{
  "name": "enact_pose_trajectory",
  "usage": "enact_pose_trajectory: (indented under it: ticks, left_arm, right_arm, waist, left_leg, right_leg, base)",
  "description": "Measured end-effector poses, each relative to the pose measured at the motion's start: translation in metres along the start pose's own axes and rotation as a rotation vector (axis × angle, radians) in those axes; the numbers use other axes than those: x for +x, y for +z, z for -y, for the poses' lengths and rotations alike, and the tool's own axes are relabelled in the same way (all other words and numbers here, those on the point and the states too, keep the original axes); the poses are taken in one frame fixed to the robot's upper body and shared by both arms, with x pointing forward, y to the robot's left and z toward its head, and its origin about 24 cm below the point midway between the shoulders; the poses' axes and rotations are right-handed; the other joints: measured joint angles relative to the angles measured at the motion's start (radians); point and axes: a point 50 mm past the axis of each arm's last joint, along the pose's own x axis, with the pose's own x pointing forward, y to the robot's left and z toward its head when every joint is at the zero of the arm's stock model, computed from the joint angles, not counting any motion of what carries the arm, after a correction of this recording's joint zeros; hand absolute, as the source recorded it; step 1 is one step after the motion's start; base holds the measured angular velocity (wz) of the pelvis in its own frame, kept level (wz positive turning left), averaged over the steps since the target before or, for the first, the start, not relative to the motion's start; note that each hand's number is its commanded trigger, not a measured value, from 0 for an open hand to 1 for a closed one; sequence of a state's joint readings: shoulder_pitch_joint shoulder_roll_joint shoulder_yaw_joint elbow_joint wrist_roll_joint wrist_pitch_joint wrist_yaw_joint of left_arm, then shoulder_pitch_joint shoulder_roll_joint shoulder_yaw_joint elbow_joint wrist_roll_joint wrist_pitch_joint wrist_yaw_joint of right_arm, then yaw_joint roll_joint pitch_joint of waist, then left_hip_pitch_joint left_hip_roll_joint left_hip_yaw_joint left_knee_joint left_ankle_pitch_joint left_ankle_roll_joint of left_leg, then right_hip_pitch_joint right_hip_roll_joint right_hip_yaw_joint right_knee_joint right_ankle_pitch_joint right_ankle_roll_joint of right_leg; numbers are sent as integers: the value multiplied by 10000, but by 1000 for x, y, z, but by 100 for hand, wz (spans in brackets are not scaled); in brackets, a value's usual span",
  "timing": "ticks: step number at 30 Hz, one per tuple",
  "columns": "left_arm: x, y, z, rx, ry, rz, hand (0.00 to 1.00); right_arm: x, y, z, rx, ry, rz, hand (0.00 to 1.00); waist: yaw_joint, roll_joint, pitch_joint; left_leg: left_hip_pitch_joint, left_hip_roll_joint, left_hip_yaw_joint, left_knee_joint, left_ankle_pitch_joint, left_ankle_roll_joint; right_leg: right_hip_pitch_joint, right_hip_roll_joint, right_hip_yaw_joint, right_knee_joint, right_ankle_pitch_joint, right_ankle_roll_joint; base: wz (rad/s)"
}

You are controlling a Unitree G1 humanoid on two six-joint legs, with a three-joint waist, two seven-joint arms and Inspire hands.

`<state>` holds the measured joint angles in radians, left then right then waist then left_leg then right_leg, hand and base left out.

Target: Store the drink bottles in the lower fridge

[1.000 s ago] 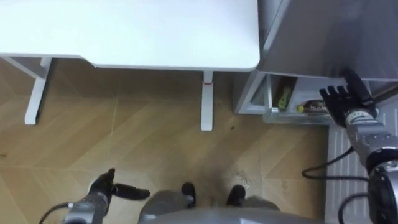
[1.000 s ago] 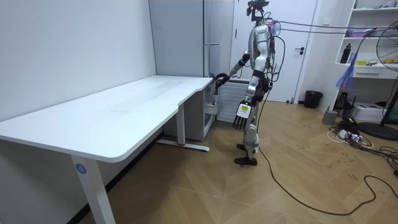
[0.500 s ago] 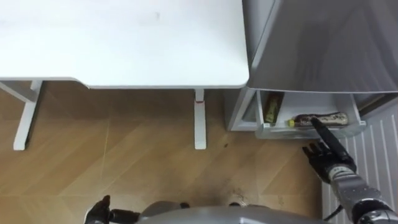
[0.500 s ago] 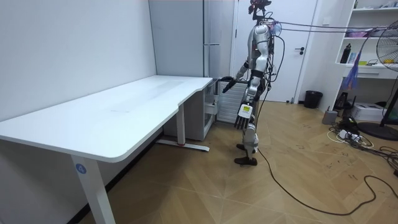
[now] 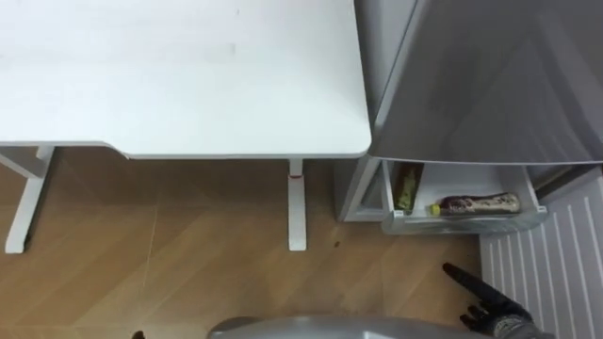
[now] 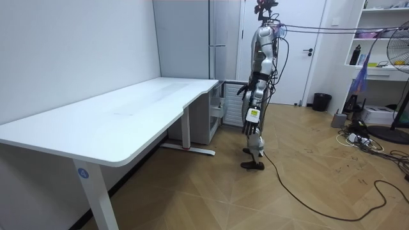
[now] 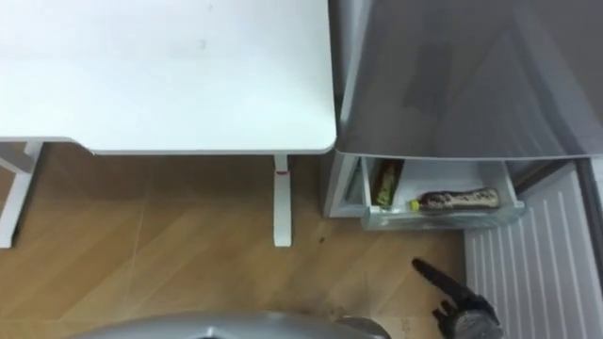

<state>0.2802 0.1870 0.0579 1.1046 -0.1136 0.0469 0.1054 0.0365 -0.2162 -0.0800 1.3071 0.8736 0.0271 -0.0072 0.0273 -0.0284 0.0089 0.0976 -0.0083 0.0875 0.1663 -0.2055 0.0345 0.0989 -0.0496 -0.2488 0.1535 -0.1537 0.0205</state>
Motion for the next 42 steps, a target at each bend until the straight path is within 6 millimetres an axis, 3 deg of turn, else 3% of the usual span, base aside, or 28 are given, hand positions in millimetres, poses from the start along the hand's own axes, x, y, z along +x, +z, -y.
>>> enact_pose_trajectory:
  ticks: [7,18,24,28,32,33,36,38,42]
  left_arm:
    - [-2,-17,1,850,-78,-689,0]
    - [-2,-18,3,896,-473,-792,0]
    - [-1,-10,8,1087,-665,-670,0]
    - [2,9,10,1061,-700,-155,0]
    - [3,26,15,1152,-790,510,0]
    - [3,34,17,1130,-839,815,0]
    - [4,60,22,1000,-905,1559,0]
    - [5,74,26,969,-954,1840,0]
    - [3,103,36,386,-1052,2408,0]
  right_arm:
    - [-4,-24,24,-919,-1205,-763,0]
    - [-5,-26,29,-785,-1737,-807,0]
    - [-1,-12,8,1165,-1223,-476,0]
    - [1,6,-11,3633,-619,-132,0]
    - [2,24,-32,4811,124,299,0]
    - [2,29,-38,4858,398,485,0]
    - [1,44,-54,5361,1013,903,0]
    - [0,53,-64,5579,1408,1187,0]
    - [-3,67,-85,6143,1937,1300,0]
  waist:
    - [42,-25,9]
    - [-143,45,7]
    - [-212,218,-41]
    - [-269,269,-57]
    - [-235,258,-56]
    - [-244,300,-30]
    - [-203,324,153]
    - [-145,375,209]
    - [88,311,328]
  left_leg:
    - [359,79,-19,40,-195,14]
    - [366,123,51,391,-349,6]
    - [-22,117,172,501,-346,9]
    - [-592,99,67,776,-345,9]
    - [-1246,86,40,1130,-348,6]
    - [-1466,91,9,1309,-349,4]
    - [-2450,107,-75,2131,-369,5]
    - [-3273,125,-58,2832,-528,14]
    - [-5014,13,-103,4676,-1117,20]
  right_leg:
    - [439,25,94,10,-51,43]
    - [504,81,310,-1,-54,32]
    - [13,89,498,220,-85,-6]
    - [-490,77,435,401,-109,-29]
    - [-1205,-11,425,1048,-297,-101]
    - [-1461,-29,423,1246,-326,-123]
    - [-2417,-151,417,2087,-455,-226]
    - [-3245,-227,445,2798,-669,-266]
    - [-5200,-600,622,5113,-1488,-385]
  base:
    - [0]
    - [-2]
    - [-7]
    - [5]
    - [1]
    - [6]
    - [8]
    - [2]
    - [3]
